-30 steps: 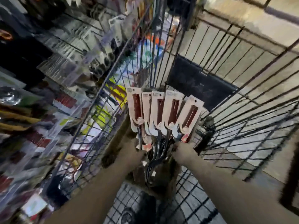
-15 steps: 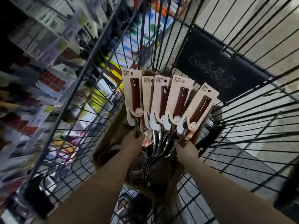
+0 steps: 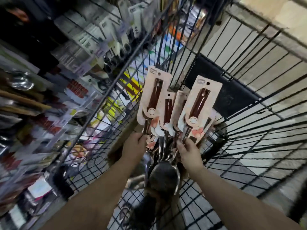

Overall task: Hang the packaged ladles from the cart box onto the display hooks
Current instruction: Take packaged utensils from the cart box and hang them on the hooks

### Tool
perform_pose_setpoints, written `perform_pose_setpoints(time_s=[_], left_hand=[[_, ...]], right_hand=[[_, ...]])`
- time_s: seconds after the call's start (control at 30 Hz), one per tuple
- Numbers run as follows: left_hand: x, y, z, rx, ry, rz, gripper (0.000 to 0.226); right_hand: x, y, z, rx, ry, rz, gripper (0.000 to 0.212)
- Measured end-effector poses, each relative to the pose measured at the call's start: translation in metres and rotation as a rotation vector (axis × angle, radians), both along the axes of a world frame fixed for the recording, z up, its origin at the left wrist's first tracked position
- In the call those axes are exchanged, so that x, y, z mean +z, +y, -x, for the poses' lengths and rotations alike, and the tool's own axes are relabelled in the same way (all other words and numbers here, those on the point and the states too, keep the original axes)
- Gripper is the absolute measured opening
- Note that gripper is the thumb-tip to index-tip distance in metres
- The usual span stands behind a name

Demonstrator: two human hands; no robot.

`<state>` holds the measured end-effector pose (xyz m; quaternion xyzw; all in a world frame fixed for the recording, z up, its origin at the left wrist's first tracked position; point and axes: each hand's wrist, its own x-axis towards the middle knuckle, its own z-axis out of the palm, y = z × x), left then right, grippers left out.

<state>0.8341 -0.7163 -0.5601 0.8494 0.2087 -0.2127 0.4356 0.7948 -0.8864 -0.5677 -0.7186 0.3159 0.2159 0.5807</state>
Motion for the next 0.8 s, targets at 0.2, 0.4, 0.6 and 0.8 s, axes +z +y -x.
perform_pose_setpoints(time_s=[0.2,0.4,0.6,0.8], left_hand=[[0.056,0.002,-0.003,0.109,0.014,0.191,0.026],[0.128,0.017,0.02,0.14,-0.178,0.102,0.032],[0.197,0.058,0.065,0.264,-0.285,0.16,0.03],[0.261,0.13,0.149,0.465,-0.456,0.198,0.035]], right_hand=[[0.061,0.003,-0.017,0.212,-0.17,0.098,0.029],[0.126,0.02,-0.025,0.351,-0.386,0.146,0.026],[0.186,0.067,-0.006,0.495,-0.577,0.088,0.015],[0.248,0.157,0.045,0.605,-0.817,0.051,0.03]])
